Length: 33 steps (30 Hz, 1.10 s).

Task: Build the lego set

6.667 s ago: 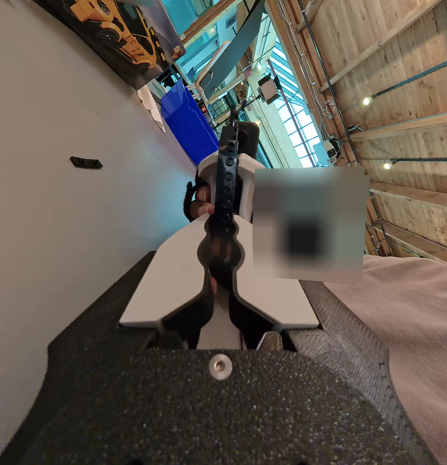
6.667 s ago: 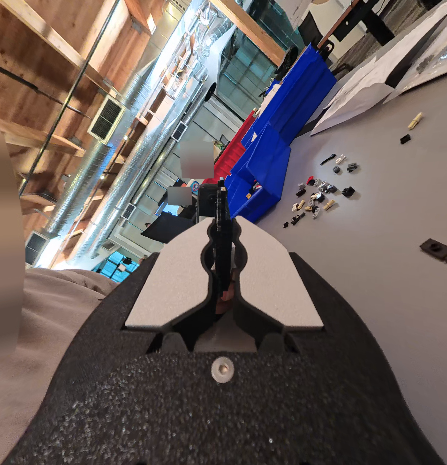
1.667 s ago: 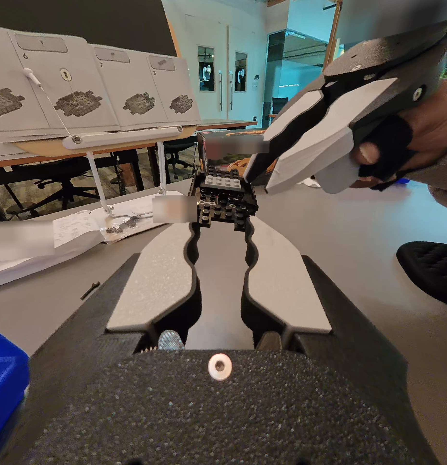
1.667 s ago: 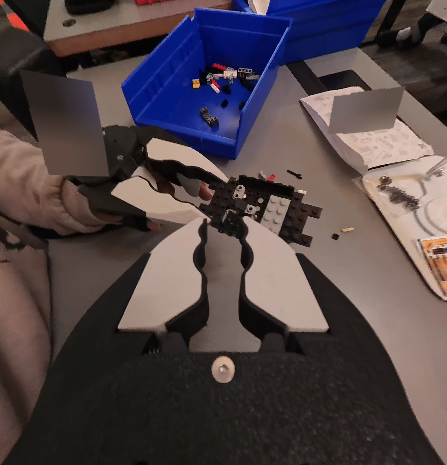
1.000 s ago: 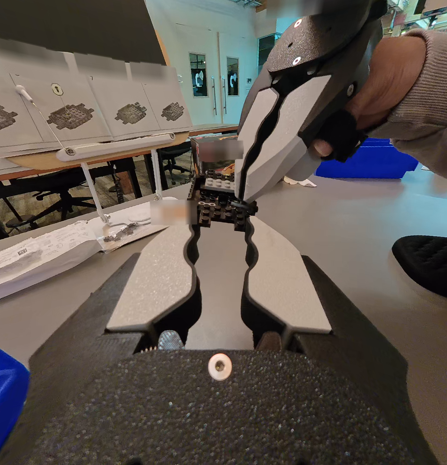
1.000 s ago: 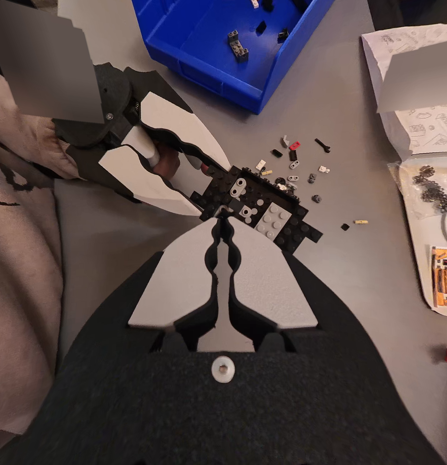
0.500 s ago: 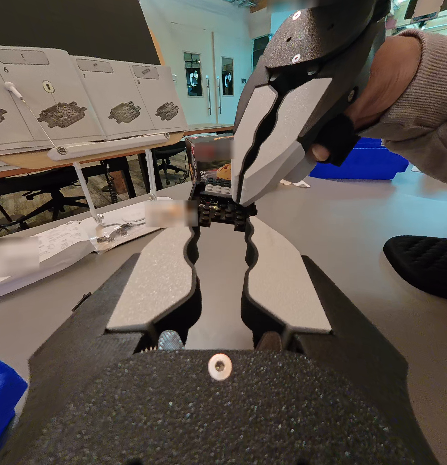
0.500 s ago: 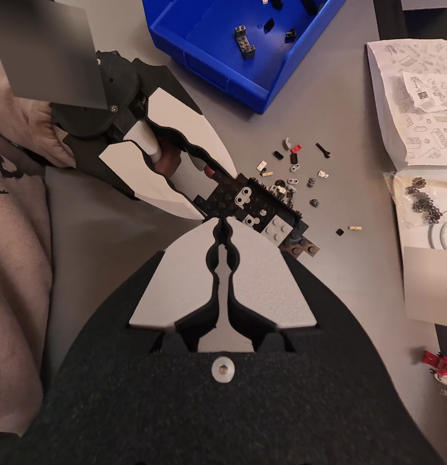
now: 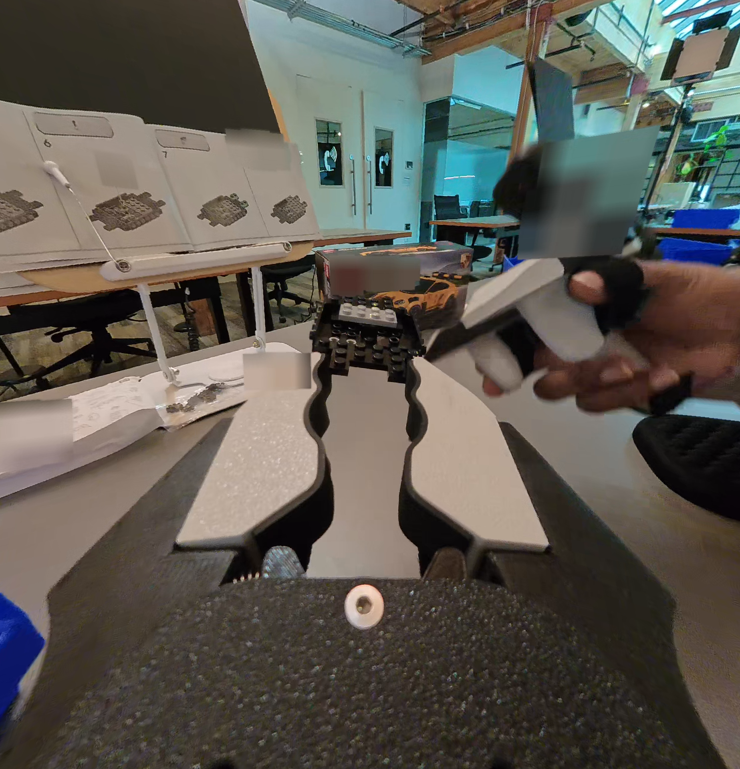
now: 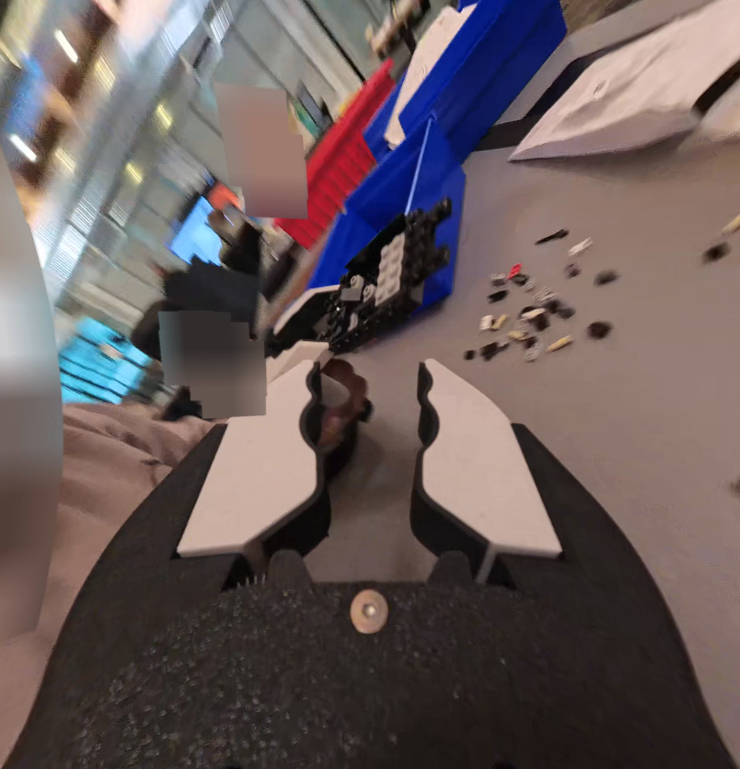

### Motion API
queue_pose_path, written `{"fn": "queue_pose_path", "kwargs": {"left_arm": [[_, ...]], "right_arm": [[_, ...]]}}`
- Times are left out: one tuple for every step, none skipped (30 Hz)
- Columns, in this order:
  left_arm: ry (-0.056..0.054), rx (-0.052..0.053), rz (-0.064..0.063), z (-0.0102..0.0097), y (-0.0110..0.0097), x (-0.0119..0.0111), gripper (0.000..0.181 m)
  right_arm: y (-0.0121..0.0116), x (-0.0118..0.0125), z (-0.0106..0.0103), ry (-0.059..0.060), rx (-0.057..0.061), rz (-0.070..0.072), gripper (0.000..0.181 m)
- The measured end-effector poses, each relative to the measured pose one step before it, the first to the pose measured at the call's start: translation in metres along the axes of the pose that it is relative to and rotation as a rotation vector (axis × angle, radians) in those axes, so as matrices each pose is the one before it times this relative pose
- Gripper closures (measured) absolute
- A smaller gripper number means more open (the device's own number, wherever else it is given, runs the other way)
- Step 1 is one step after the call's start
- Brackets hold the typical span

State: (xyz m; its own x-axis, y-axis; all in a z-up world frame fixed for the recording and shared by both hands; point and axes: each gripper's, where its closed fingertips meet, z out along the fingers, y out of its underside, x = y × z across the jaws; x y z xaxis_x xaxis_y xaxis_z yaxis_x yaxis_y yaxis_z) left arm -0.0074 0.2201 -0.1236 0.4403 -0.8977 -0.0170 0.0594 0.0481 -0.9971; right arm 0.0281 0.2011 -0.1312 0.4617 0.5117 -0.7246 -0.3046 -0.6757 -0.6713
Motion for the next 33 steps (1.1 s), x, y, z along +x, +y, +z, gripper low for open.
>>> {"fn": "queue_pose_path", "kwargs": {"left_arm": [[0.0041,0.0004,0.0020,0.00060,0.00087,0.00205,0.146],[0.0031,-0.0003,0.0049,0.00061,0.00085,0.00184,0.146],[0.0007,-0.0007,0.0063,0.00040,0.00098,0.00136,0.146],[-0.0019,-0.0013,0.0060,0.00032,0.00087,0.00045,0.146],[-0.0022,-0.0027,0.0063,0.00018,0.00085,0.00004,0.146],[-0.0037,-0.0009,0.0053,-0.00008,0.00039,-0.00040,0.146],[-0.0023,0.0004,0.0040,-0.00010,-0.00008,-0.00032,0.146],[-0.0010,0.0002,0.0024,0.00011,-0.00003,-0.00026,0.146],[0.0013,0.0006,0.0011,0.00026,0.00002,0.00032,0.146],[0.0023,-0.0005,0.0005,0.00023,0.00018,0.00040,0.146],[0.0006,0.0001,0.0010,0.00022,0.00010,0.00024,0.146],[-0.0001,0.0007,0.0004,-0.00018,-0.00002,0.00019,0.146],[0.0002,-0.0008,0.0012,-0.00014,0.00008,0.00012,0.146],[-0.0034,-0.0023,0.0029,-0.00022,0.00048,-0.00033,0.146],[-0.0018,0.0004,0.0030,-0.00038,0.00002,-0.00031,0.146],[-0.0007,-0.0006,0.0021,-0.00022,0.00005,-0.00010,0.146],[-0.0007,-0.0001,0.0028,-0.00018,-0.00003,0.00007,0.146],[-0.0018,-0.0014,0.0054,-0.00007,0.00032,0.00020,0.147],[-0.0029,-0.0005,0.0094,-0.00009,0.00017,0.00017,0.147],[-0.0033,0.0001,0.0099,-0.00014,0.00005,0.00026,0.147],[-0.0037,-0.0001,0.0086,0.00000,0.00018,0.00040,0.147],[-0.0036,0.0021,0.0049,0.00003,-0.00021,0.00049,0.147],[0.0011,0.0007,-0.0007,-0.00014,-0.00065,0.00058,0.147],[0.0014,-0.0017,0.0048,-0.00023,-0.00036,0.00050,0.147],[-0.0001,-0.0021,0.0067,-0.00014,-0.00006,0.00059,0.147],[-0.0004,-0.0007,0.0063,-0.00006,-0.00004,0.00060,0.147],[-0.0031,-0.0044,0.0105,-0.00011,0.00026,0.00062,0.147],[-0.0071,0.0006,0.0151,-0.00028,-0.00093,0.00033,0.147],[-0.0054,-0.0042,0.0103,-0.00017,-0.00034,0.00043,0.147],[0.0018,-0.0057,0.0019,0.00000,0.00038,0.00059,0.147],[0.0051,-0.0040,-0.0012,0.00002,0.00062,0.00082,0.148],[0.0047,-0.0017,-0.0015,-0.00013,0.00015,0.00115,0.148],[0.0035,0.0028,-0.0001,-0.00017,-0.00059,0.00114,0.148]], "right_arm": [[0.00549,0.00069,0.00574,-0.0368,0.0586,0.0786,0.135],[0.00301,0.00094,0.00563,-0.0288,0.0537,0.0556,0.135],[0.00176,-0.00022,0.00520,-0.0322,0.0357,0.0448,0.135],[-0.00079,-0.00209,0.00387,-0.0383,0.0322,0.0382,0.137],[-0.00195,-0.00281,0.00294,-0.0322,0.0255,0.0304,0.140],[-0.00108,-0.00162,0.00294,-0.0130,0.0096,0.0142,0.142],[-0.00062,-0.00104,0.00264,0.0005,-0.0007,-0.0030,0.144],[-0.00050,-0.00095,0.00230,0.0060,-0.0062,-0.0138,0.145],[-0.00134,-0.00011,0.00140,0.0088,-0.0028,-0.0133,0.147],[-0.00254,0.00043,0.00043,0.0063,0.0063,-0.0052,0.150],[-0.00232,0.00002,0.00005,-0.0017,0.0067,-0.0005,0.154],[-0.00068,0.00088,0.00043,0.0029,-0.0021,0.0000,0.158],[0.00062,0.00175,0.00061,0.0094,-0.0058,-0.0047,0.161],[0.00007,0.00034,0.00055,0.0007,0.0015,-0.0033,0.162],[0.00025,-0.00025,0.00051,-0.0026,0.0012,0.0024,0.162],[-0.00024,-0.00049,0.00024,-0.0046,0.0032,-0.0013,0.163],[0.00000,-0.00044,-0.00001,-0.0032,0.0021,-0.0037,0.164],[-0.00002,-0.00036,-0.00012,-0.0013,0.0005,-0.0029,0.164],[-0.00026,-0.00160,-0.00015,-0.0072,0.0019,-0.0042,0.166],[0.00010,-0.00186,-0.00020,-0.0059,-0.0008,-0.0031,0.167],[-0.00041,-0.00213,-0.00039,-0.0066,0.0017,-0.0064,0.169],[-0.00019,-0.00095,-0.00046,0.0001,0.0032,-0.0115,0.169],[0.00015,-0.00055,-0.00046,-0.0035,0.0029,-0.0064,0.169],[0.00031,-0.00022,-0.00044,-0.0048,0.0043,0.0001,0.169],[0.00027,-0.00011,-0.00046,-0.0025,0.0049,-0.0046,0.169],[0.00037,-0.00027,-0.00057,-0.0003,0.0024,-0.0200,0.170],[0.00025,-0.00014,-0.00055,0.0039,0.0004,-0.0227,0.169],[0.00011,-0.00090,-0.00040,-0.0015,0.0024,-0.0219,0.169],[0.00026,-0.00014,-0.00040,-0.0004,0.0024,-0.0150,0.169],[0.00052,0.00026,-0.00064,-0.0005,0.0013,-0.0138,0.169],[0.00078,0.00026,-0.00093,0.0006,-0.0007,-0.0216,0.169],[0.00063,-0.00037,-0.00108,-0.0003,-0.0013,-0.0235,0.170],[0.00022,-0.00091,-0.00084,-0.0012,-0.0015,-0.0312,0.170]]}}
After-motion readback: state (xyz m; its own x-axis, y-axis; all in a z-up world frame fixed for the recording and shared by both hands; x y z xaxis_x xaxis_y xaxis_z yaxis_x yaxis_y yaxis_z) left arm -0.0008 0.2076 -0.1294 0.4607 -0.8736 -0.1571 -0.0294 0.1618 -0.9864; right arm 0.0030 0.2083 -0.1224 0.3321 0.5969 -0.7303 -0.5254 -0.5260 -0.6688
